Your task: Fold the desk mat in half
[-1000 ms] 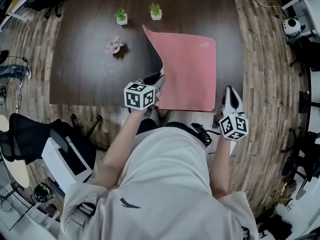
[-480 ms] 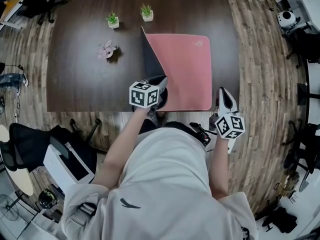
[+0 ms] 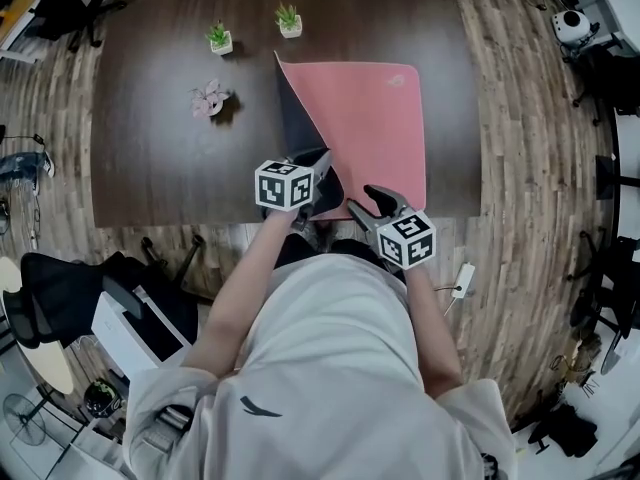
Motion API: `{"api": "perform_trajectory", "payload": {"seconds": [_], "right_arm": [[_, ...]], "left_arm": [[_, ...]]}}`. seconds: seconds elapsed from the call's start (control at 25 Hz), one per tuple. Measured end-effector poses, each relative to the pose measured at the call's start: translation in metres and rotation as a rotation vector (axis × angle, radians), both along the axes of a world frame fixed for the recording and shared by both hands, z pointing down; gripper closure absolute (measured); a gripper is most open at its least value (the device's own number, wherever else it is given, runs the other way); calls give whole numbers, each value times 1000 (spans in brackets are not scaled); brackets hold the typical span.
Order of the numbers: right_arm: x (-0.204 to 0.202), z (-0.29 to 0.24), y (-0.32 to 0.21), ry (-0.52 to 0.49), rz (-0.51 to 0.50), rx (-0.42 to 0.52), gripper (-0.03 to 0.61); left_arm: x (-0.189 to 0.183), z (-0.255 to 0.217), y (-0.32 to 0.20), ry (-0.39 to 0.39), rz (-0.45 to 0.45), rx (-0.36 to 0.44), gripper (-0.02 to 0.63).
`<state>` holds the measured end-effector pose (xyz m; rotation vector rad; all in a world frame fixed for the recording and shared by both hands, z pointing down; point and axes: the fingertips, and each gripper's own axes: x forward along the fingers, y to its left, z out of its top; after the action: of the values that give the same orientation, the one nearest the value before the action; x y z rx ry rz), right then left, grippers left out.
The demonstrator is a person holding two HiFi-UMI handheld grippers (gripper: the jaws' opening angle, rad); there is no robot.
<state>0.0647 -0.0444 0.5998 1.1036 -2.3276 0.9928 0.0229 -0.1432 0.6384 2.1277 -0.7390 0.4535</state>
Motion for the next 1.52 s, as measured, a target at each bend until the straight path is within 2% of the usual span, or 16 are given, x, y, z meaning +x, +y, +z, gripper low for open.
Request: {"api": "perform_trajectory", "payload": {"seconds": [0.24,0.48,0.68,0.76,0.88,1.24,1.4,1.52], "right_arm": [[-41,23,-6,-21,-66,-126,325],[-55,33,-27,-14,-76,-154,326],[-61,38,-32,6,-104,-170,387],[-59,39,-35,13,-94,-172,498],[-58,39,-38,6,-80,-182,541],[-53,35,-39,-2,-50,-175,558],[-43,23,-41,-29,-15,-152,560],[-33,14,-44,-40,17,-129,561]], "left_arm": [[-3,0,0,9,0,-1,592],[-3,1,0,18,4,-7,592],[-3,1,2,15,7,-11,592],[-4,1,2,18,9,-13,591],[-5,1,0,36,3,-19,592],[-2,-8,0,62,4,-6,591],[-1,-28,-2,101,11,46,591],[0,-47,-3,100,32,111,589]]}}
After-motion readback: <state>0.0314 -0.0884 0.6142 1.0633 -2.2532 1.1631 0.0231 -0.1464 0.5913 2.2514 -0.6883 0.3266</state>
